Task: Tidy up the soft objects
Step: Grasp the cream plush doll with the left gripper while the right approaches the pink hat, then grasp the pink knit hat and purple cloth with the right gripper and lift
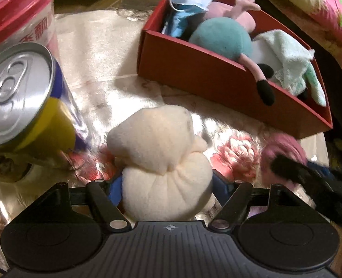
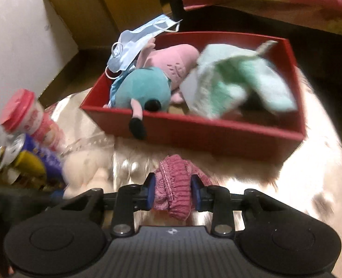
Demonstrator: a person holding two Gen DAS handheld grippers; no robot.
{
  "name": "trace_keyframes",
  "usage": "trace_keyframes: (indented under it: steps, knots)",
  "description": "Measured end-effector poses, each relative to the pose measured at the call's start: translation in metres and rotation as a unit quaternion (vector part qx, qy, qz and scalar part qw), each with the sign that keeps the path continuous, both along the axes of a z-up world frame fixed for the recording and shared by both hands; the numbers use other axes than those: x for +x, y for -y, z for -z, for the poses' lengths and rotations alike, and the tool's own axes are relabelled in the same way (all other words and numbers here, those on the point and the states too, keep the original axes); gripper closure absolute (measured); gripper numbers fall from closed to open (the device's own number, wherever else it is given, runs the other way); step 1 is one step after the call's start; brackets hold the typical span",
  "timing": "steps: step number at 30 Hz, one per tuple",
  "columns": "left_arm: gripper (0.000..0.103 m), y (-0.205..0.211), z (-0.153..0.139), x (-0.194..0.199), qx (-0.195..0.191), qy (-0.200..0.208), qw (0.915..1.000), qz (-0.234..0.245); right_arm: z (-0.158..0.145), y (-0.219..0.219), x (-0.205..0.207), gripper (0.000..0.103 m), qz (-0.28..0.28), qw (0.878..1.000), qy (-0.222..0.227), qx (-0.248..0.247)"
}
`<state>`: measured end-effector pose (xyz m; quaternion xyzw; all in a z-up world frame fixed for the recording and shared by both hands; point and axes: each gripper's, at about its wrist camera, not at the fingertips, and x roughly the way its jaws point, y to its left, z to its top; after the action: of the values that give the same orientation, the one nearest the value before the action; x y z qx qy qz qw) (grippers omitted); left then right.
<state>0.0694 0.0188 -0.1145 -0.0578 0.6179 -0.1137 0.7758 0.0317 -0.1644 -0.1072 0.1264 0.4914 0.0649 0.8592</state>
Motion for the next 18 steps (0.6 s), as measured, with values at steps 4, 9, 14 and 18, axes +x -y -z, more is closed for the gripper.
trace_keyframes:
  steps: [4,9,14,18]
  knots:
    - [0.033,0.008,-0.003,-0.007,-0.005,0.001,0.9996,0.027,-0.014,0.002,-0.039,0.100,0.003,1.000,0.014,0.014]
    - [0.034,0.014,-0.004,-0.017,0.000,0.002,0.9989,0.047,-0.015,-0.004,-0.068,0.100,0.003,1.000,0.001,-0.010]
    - [0.033,0.017,-0.001,-0.021,0.017,0.001,0.9981,0.059,-0.009,-0.022,-0.100,0.100,-0.031,0.999,-0.012,-0.040]
    - [0.032,0.017,0.000,-0.021,0.020,0.001,0.9976,0.066,0.022,-0.050,-0.098,0.086,-0.074,0.990,-0.041,-0.114]
